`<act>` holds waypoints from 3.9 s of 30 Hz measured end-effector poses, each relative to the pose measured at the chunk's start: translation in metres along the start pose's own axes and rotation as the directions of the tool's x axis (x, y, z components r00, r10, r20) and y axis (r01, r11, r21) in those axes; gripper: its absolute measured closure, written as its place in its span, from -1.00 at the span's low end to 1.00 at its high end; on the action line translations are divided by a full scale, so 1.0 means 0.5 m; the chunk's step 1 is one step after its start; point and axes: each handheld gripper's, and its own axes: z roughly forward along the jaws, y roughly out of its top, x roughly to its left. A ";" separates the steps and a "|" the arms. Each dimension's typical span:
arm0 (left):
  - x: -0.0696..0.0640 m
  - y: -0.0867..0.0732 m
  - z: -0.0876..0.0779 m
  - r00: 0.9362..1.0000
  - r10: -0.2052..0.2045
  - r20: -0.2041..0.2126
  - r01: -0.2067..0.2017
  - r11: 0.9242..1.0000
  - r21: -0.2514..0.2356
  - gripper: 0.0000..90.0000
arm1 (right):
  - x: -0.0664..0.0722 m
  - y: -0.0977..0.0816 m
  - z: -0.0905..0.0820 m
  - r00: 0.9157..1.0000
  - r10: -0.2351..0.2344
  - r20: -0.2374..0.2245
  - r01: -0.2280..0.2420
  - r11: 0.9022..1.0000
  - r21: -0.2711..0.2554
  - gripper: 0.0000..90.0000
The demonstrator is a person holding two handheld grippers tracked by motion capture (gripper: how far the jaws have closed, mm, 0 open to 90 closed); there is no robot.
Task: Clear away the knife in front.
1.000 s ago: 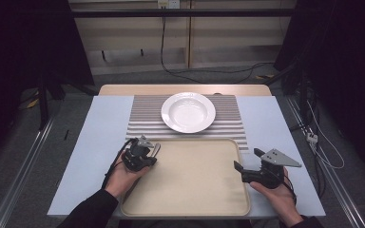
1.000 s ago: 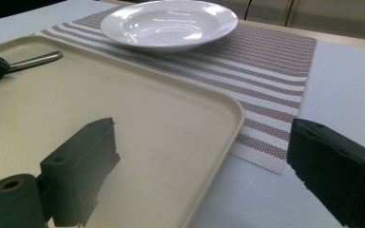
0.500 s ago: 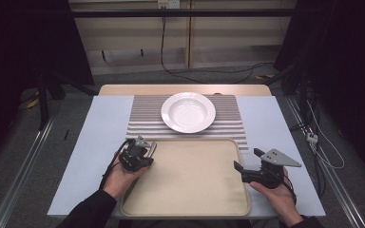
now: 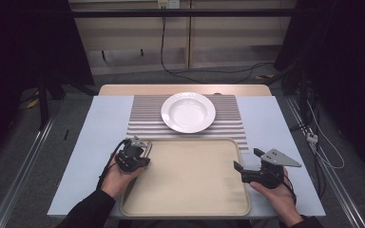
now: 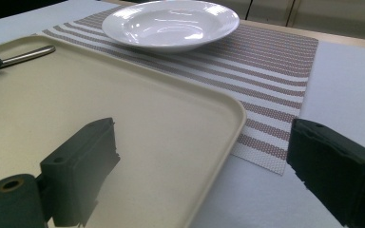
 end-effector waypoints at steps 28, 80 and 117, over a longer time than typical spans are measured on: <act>0.014 -0.034 -0.022 0.999 -0.021 -0.030 0.020 1.000 -0.020 1.00 | 0.000 0.000 -0.001 1.000 0.001 0.003 -0.001 1.000 0.001 -0.79; 0.007 -0.063 -0.130 0.989 -0.094 -0.118 0.047 0.935 -0.352 -0.86 | -0.002 0.000 0.004 1.000 0.014 0.002 -0.014 1.000 0.002 -0.79; 0.020 -0.151 -0.124 0.976 -0.171 -0.134 0.113 0.927 -0.357 -0.85 | -0.002 0.000 0.002 1.000 0.007 0.016 -0.007 1.000 0.001 -0.79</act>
